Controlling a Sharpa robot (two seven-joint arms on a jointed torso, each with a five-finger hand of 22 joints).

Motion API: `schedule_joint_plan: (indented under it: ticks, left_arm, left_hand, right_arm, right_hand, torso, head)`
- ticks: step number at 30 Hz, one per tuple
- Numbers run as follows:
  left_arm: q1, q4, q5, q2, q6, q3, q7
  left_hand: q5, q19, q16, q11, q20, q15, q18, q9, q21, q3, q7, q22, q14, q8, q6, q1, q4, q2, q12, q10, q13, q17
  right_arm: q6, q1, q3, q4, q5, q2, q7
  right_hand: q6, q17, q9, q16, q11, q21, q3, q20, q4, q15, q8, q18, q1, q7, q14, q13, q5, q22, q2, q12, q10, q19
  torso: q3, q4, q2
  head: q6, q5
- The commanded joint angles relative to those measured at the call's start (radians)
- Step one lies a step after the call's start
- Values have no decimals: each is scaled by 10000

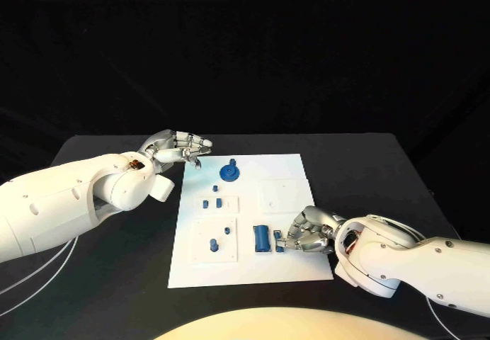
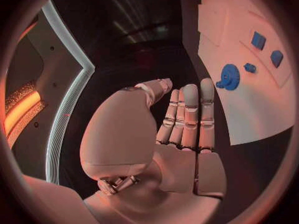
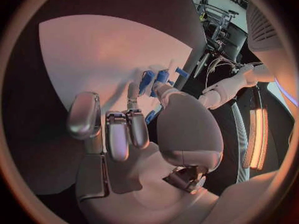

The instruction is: Assemble the parts on the task board

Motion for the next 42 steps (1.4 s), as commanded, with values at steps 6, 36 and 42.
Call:
schedule_joint_plan:
  ticks: [6, 36, 42]
  left_arm:
    - [6, 32, 5, 6, 2, 7, 36]
    - [6, 31, 5, 26, 33, 6, 39]
    - [6, 34, 5, 25, 31, 6, 43]
  left_hand:
    - [6, 34, 49, -1, 44, 24, 149, -10, -37, -2, -5, -8, -57, 31, -76, -96, 74, -13, 44, -92, -9, -12]
    - [6, 42, 56, -2, 50, 26, 150, -9, -63, 1, -7, -28, -64, 47, -79, -99, 96, -18, 61, -108, -17, -19]
    - [6, 42, 56, -2, 50, 26, 150, -9, -63, 1, -7, -28, -64, 47, -79, -99, 96, -18, 61, -108, -17, -19]
  right_arm:
    - [859, -1, -2, 210, 576, -264, 673]
    - [678, -2, 3, -440, 357, 162, 427]
    - [910, -2, 4, -596, 265, 265, 351]
  right_hand:
    - [-38, 1621, 0, 38, -50, -60, -107, 6, -8, -45, -3, -171, 210, 31, 869, 1282, -19, 459, -12, -94, 217, -14]
    - [-51, 1623, -18, 36, -29, -111, -179, 23, 32, -29, -8, -167, 622, 53, 869, 1303, -1, 463, 236, -98, 218, -17]
    - [-66, 1610, -27, 32, -38, -159, -176, 23, -30, -33, -14, -158, 821, 41, 867, 1301, 4, 453, 315, -110, 214, -25]
  torso:
    - [5, 1, 1]
    - [-5, 10, 6]
    - [-7, 12, 0]
  head:
    - [5, -18]
    - [-29, -19]
    - [-31, -7]
